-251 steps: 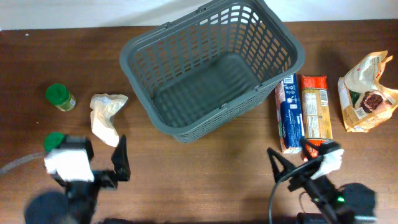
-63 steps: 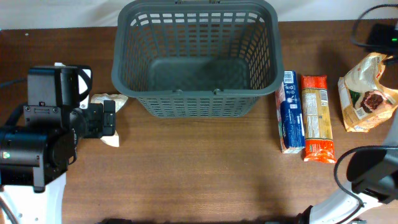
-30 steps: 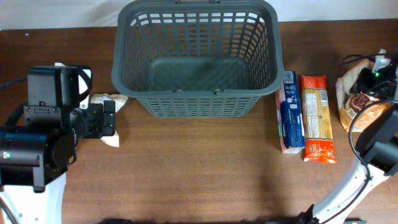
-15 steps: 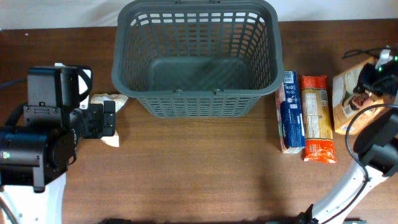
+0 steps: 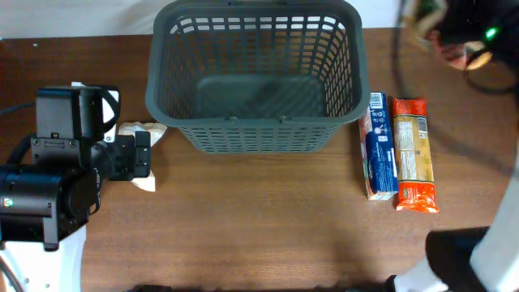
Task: Pack container
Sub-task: 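Lift the snack bag with the right gripper and drop it into the basket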
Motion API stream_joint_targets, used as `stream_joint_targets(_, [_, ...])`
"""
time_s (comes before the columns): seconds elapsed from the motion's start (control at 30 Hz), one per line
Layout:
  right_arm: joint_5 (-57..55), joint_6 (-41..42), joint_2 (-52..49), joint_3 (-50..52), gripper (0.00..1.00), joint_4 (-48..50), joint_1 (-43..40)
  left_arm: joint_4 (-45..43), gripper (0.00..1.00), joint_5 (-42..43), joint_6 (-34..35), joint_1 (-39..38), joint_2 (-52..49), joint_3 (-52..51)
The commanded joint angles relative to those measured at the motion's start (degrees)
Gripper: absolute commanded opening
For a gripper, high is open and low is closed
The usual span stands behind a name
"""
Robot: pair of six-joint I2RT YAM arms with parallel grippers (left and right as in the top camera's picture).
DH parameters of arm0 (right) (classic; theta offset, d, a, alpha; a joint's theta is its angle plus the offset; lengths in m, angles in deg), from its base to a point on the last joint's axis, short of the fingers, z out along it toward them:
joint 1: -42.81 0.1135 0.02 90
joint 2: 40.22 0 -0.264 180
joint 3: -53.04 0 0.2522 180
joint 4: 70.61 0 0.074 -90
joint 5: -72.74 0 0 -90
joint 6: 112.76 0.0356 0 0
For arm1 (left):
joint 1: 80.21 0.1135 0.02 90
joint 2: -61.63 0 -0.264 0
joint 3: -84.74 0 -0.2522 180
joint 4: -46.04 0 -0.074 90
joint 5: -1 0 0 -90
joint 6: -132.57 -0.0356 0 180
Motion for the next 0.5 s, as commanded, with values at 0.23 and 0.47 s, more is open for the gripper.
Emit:
stream_joint_targets(0.23, [0.3,-22.5,-8.6,-0.5,0.04,2.3,20.2,0.1,0.99,-0.4,0.4,0.3,-0.1,-0.3])
stream_joint_targets(0.47, [0.0,-32.0,-16.7,-0.5,0.04,1.5,22.5,0.1,0.99,-0.4,0.4,0.3,-0.1,-0.3])
